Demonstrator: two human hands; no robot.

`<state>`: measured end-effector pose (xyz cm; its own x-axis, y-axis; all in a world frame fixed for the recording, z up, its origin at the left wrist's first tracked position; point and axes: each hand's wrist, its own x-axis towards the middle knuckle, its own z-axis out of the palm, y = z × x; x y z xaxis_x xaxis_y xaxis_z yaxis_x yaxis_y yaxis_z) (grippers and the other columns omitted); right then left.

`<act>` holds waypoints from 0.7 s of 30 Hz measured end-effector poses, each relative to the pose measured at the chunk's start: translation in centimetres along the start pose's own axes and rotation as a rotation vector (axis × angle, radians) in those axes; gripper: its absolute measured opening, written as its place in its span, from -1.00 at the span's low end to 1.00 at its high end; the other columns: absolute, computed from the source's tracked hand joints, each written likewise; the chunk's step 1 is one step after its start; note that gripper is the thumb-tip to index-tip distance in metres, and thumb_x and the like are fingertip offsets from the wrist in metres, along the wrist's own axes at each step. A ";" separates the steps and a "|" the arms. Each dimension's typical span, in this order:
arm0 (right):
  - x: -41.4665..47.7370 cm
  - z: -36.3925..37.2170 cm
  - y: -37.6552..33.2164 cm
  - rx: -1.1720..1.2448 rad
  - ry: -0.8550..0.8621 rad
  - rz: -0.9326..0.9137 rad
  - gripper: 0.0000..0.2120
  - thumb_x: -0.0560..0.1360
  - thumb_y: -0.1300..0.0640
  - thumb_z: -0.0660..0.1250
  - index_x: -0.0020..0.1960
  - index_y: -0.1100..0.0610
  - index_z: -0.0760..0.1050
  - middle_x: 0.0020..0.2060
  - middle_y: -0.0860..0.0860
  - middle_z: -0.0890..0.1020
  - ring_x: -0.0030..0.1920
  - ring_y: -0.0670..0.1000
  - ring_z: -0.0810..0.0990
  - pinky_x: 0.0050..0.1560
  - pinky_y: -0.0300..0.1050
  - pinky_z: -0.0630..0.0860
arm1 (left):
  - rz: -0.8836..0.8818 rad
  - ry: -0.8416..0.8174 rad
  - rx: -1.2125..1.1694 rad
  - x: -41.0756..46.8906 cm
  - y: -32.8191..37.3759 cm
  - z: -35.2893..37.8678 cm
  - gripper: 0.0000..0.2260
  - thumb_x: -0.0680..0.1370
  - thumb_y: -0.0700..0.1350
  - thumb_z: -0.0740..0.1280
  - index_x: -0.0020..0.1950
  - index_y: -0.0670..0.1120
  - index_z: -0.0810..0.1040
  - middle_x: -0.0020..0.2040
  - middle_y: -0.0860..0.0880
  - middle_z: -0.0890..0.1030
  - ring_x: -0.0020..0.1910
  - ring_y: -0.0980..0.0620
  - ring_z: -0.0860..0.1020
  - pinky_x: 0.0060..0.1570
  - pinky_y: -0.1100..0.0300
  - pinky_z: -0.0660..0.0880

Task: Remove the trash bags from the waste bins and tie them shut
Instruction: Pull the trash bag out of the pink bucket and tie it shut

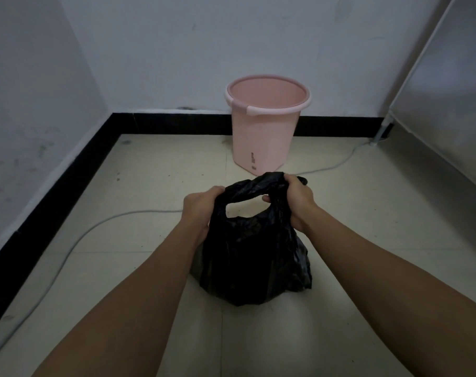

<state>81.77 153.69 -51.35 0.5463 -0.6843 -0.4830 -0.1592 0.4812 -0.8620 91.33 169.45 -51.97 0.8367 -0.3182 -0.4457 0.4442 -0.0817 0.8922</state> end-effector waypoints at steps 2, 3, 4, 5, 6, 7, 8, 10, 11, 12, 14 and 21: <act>-0.1 0.0 -0.3 0.039 0.055 0.000 -0.73 0.58 0.03 0.18 -0.09 0.18 0.56 -0.03 0.21 0.66 -0.10 0.20 0.66 0.08 0.13 0.59 | 0.137 0.075 0.251 0.4 -0.3 -0.3 -0.75 0.40 -0.11 0.40 -0.43 -0.11 0.42 -0.47 -0.07 0.38 -0.45 -0.02 0.36 -0.34 0.12 0.33; -0.2 -0.1 -0.5 0.057 0.079 -0.002 -0.69 0.58 0.02 0.16 -0.11 0.16 0.59 -0.04 0.19 0.66 -0.07 0.19 0.64 0.07 0.10 0.60 | 0.232 0.096 0.423 0.7 -0.6 -0.5 -0.74 0.43 -0.13 0.38 -0.44 -0.09 0.41 -0.46 -0.08 0.37 -0.43 -0.01 0.35 -0.32 0.12 0.33; -0.2 -0.2 -0.7 0.075 0.093 -0.011 -0.64 0.60 0.01 0.13 -0.09 0.16 0.64 -0.05 0.17 0.66 -0.08 0.16 0.63 0.00 0.06 0.61 | 0.308 0.105 0.577 0.7 -0.9 -0.7 -0.78 0.44 -0.17 0.36 -0.42 -0.09 0.49 -0.43 -0.10 0.43 -0.39 -0.03 0.41 -0.29 0.12 0.40; -0.3 -0.3 -0.8 0.096 0.100 -0.022 -0.60 0.61 0.00 0.10 -0.05 0.18 0.66 -0.06 0.16 0.66 -0.10 0.14 0.62 -0.08 0.01 0.60 | 0.382 0.099 0.711 0.6 -1.3 -0.9 -0.84 0.43 -0.22 0.34 -0.36 -0.14 0.59 -0.38 -0.15 0.54 -0.34 -0.07 0.50 -0.22 0.10 0.49; -0.3 -0.4 -0.9 0.122 0.099 -0.030 -0.56 0.63 0.00 0.07 -0.04 0.21 0.66 -0.09 0.15 0.68 -0.12 0.13 0.62 -0.14 -0.03 0.58 | 0.448 0.085 0.816 0.7 -1.6 -1.2 -0.87 0.41 -0.27 0.32 -0.27 -0.21 0.67 -0.30 -0.19 0.63 -0.27 -0.11 0.58 -0.16 0.10 0.53; -0.4 -0.5 -1.1 0.147 0.098 -0.033 -0.55 0.64 0.01 0.05 -0.08 0.22 0.64 -0.14 0.14 0.70 -0.13 0.13 0.64 -0.16 -0.06 0.56 | 0.514 0.075 0.915 0.8 -2.0 -1.3 -0.85 0.40 -0.30 0.31 -0.19 -0.25 0.69 -0.24 -0.21 0.67 -0.22 -0.15 0.61 -0.14 0.11 0.54; -0.4 -0.7 -1.2 0.173 0.102 -0.031 -0.55 0.64 0.02 0.03 -0.15 0.22 0.60 -0.20 0.13 0.71 -0.15 0.12 0.66 -0.15 -0.08 0.56 | 0.550 0.072 0.983 0.7 -2.3 -1.4 -0.83 0.40 -0.31 0.31 -0.15 -0.26 0.69 -0.20 -0.22 0.68 -0.20 -0.16 0.62 -0.15 0.12 0.53; -0.4 -1.1 -1.7 0.247 0.125 -0.025 -0.59 0.63 0.04 0.03 -0.28 0.16 0.46 -0.36 0.10 0.67 -0.22 0.12 0.67 -0.08 -0.08 0.56 | 0.609 0.117 1.031 0.8 -2.7 -1.8 -0.83 0.41 -0.32 0.30 -0.14 -0.26 0.70 -0.19 -0.23 0.68 -0.21 -0.17 0.62 -0.19 0.12 0.50; -0.3 -1.3 -2.0 0.302 0.144 -0.016 -0.61 0.62 0.05 0.03 -0.31 0.14 0.40 -0.45 0.07 0.62 -0.28 0.11 0.66 -0.06 -0.05 0.57 | 0.613 0.161 1.018 1.0 -2.8 -2.2 -0.82 0.41 -0.33 0.30 -0.14 -0.25 0.70 -0.19 -0.22 0.68 -0.21 -0.18 0.62 -0.20 0.14 0.48; 0.0 -1.6 -2.1 0.358 0.163 -0.005 -0.63 0.62 0.06 0.03 -0.31 0.13 0.35 -0.52 0.05 0.55 -0.35 0.10 0.63 -0.09 -0.04 0.59 | 0.580 0.217 0.981 1.0 -2.7 -2.5 -0.81 0.41 -0.33 0.30 -0.12 -0.23 0.71 -0.19 -0.22 0.69 -0.21 -0.18 0.62 -0.21 0.16 0.48; 0.4 -2.2 -2.0 0.427 0.205 0.014 -0.66 0.63 0.08 0.03 -0.29 0.14 0.30 -0.59 0.02 0.38 -0.48 0.06 0.47 -0.24 -0.05 0.59 | 0.448 0.352 0.857 1.1 -2.7 -3.7 -0.80 0.41 -0.32 0.31 -0.09 -0.17 0.71 -0.16 -0.19 0.68 -0.18 -0.19 0.62 -0.16 0.13 0.53; 1.5 -6.6 0.2 0.323 0.369 0.059 -0.70 0.60 0.16 0.00 -0.30 0.13 0.24 -0.46 0.04 0.26 -0.63 -0.01 0.22 -0.37 -0.12 0.45 | 0.161 0.491 0.640 2.5 -3.9 -7.3 -0.87 0.41 -0.23 0.34 -0.17 -0.19 0.69 -0.21 -0.24 0.66 -0.21 -0.20 0.62 -0.17 0.03 0.61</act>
<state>77.10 149.14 -53.21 0.2074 -0.7710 -0.6021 0.1139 0.6303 -0.7679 94.04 175.86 -57.13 0.9853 0.0659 -0.1576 0.1629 -0.6404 0.7506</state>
